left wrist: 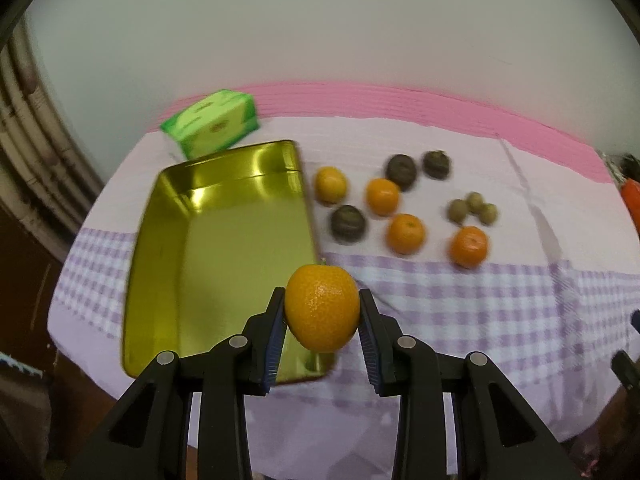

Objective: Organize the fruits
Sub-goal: 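Carry the mandarin over the gold tin tray and open the left gripper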

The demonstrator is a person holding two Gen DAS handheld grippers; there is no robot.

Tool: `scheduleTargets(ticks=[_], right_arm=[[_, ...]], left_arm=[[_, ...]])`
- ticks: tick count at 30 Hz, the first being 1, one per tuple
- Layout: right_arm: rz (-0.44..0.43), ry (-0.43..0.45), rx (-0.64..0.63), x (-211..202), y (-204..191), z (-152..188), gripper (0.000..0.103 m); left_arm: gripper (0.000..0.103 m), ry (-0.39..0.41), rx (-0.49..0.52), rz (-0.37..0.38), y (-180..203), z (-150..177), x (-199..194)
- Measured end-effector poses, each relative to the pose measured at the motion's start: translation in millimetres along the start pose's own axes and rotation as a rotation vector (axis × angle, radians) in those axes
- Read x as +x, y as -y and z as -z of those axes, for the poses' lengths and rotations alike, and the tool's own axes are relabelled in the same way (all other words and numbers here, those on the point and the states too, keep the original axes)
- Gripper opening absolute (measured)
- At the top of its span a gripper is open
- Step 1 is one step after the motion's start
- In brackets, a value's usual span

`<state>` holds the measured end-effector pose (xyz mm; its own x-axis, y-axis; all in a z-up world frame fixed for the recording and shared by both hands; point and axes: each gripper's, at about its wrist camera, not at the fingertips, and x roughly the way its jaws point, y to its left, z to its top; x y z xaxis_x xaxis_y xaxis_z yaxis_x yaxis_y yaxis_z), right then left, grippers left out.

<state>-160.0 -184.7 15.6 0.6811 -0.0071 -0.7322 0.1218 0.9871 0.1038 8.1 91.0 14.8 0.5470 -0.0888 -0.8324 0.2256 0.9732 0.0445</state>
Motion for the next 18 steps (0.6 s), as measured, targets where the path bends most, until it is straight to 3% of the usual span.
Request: scheduleTargets(ticks=[9, 18], right_arm=[[0.004, -0.033, 0.021, 8, 4, 4, 0.103], [0.008, -0.075, 0.031, 23, 6, 10, 0.103]], left_arm=[[0.035, -0.044, -0.038, -0.119, -53, -11, 36], [0.035, -0.091, -0.061, -0.186, -92, -27, 71]])
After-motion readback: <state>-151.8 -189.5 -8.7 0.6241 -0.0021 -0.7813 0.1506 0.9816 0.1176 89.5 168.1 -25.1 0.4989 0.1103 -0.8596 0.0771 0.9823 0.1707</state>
